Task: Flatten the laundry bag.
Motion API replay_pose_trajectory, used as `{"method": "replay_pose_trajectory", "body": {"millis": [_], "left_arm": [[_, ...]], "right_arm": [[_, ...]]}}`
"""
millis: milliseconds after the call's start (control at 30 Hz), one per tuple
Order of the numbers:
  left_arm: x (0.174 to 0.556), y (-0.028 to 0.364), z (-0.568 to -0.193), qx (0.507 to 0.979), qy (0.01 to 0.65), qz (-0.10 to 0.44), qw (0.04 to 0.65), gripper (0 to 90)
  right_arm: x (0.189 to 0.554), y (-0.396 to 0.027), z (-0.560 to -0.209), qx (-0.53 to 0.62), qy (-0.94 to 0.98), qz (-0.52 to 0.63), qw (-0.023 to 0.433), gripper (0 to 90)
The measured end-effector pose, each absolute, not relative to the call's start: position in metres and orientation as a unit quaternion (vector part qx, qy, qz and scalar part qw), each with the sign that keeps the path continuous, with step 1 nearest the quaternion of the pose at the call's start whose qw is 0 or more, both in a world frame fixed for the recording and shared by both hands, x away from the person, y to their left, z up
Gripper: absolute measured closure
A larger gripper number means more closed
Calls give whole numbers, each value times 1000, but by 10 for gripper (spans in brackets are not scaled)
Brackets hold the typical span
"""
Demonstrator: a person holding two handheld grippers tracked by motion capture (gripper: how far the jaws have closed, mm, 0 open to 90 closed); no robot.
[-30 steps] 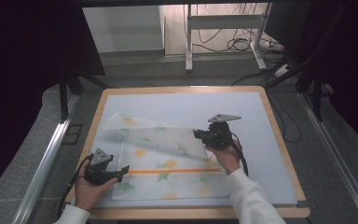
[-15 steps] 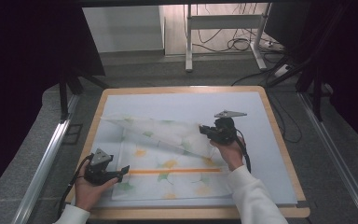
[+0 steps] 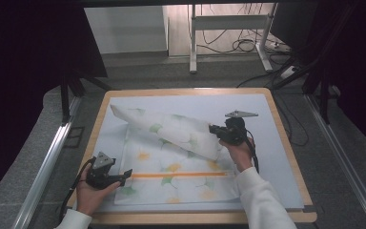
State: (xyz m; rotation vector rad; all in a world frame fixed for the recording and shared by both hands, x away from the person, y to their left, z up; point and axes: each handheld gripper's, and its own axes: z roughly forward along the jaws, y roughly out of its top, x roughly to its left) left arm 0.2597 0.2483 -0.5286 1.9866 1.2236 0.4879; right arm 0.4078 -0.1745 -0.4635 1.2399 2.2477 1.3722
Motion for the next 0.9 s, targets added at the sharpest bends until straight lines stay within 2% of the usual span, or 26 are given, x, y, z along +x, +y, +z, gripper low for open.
{"method": "replay_pose_trajectory", "body": {"millis": [533,900], "left_arm": [[260,249,-528,771,478,192,373,191],[261,249,-529,772,477,189,374,191]], "right_arm": [[420,-180,-460,426,767,463,126,866],[465,-184,-457,439,773,430,156,862]]}}
